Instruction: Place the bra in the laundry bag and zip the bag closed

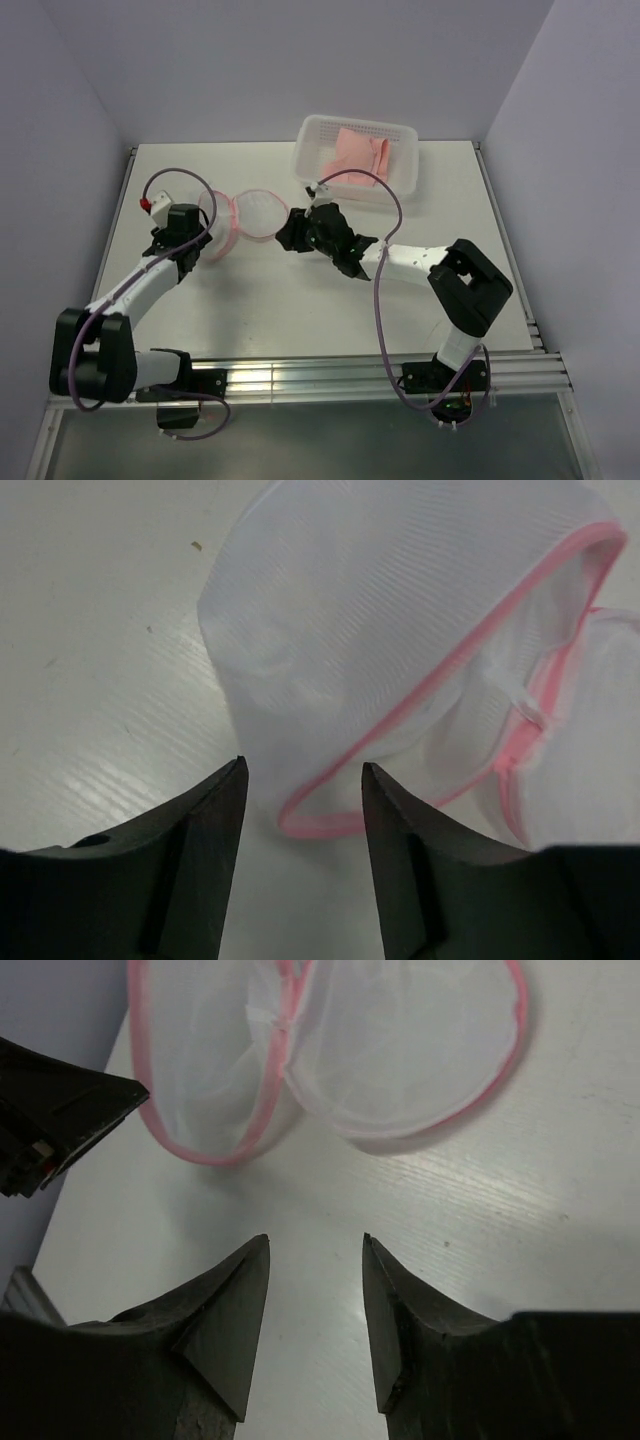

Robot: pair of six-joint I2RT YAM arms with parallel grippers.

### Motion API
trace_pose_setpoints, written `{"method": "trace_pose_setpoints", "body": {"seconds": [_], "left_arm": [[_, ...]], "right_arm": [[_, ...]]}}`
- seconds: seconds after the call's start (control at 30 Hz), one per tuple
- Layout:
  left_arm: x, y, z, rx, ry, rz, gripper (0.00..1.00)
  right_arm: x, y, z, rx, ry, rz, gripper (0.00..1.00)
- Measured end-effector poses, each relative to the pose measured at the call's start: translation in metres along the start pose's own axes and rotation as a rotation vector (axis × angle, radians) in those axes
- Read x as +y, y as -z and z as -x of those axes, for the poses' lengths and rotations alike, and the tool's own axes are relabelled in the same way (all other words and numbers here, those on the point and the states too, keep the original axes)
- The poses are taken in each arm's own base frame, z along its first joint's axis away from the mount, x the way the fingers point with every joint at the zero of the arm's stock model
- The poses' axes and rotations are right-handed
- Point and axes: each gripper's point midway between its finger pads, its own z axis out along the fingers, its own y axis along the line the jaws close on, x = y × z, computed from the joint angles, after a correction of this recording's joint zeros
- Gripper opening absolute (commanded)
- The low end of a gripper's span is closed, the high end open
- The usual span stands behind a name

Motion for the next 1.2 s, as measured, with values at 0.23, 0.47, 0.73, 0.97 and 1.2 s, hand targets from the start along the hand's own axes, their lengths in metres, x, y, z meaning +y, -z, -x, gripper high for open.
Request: {"method": "trace_pose_setpoints", "body": {"seconds": [0.23,0.47,0.73,0.97,1.2], "left_arm": [[-0.011,-0.030,-0.009,0.051,-0.054,0.014,0.00],[-0.024,-0.006,-0.052,0.102,-0.118,-0.072,0.00],[-0.022,0.045,-0.075,0.173,-0.145,-0.190,0.00],[-0.046,0.090,-0.082,0.238,-0.164,-0.381,0.00],[-0.050,0.101,-0.092,0.298,-0.175,-0.432,0.00]], "right_arm": [[-0.025,0.003,-0.001,-0.033,0.007,-0.093,0.61],[-0.046,0.002,0.014,-0.073,0.002,-0.154,0.69],[-0.063,0.011,0.023,-0.107,0.028,-0.244,0.69],[-0.054,0.012,0.058,-0.168,0.045,-0.255,0.75],[-0.096,-0.049,-0.002,-0.008,0.022,-0.347,0.75]]}}
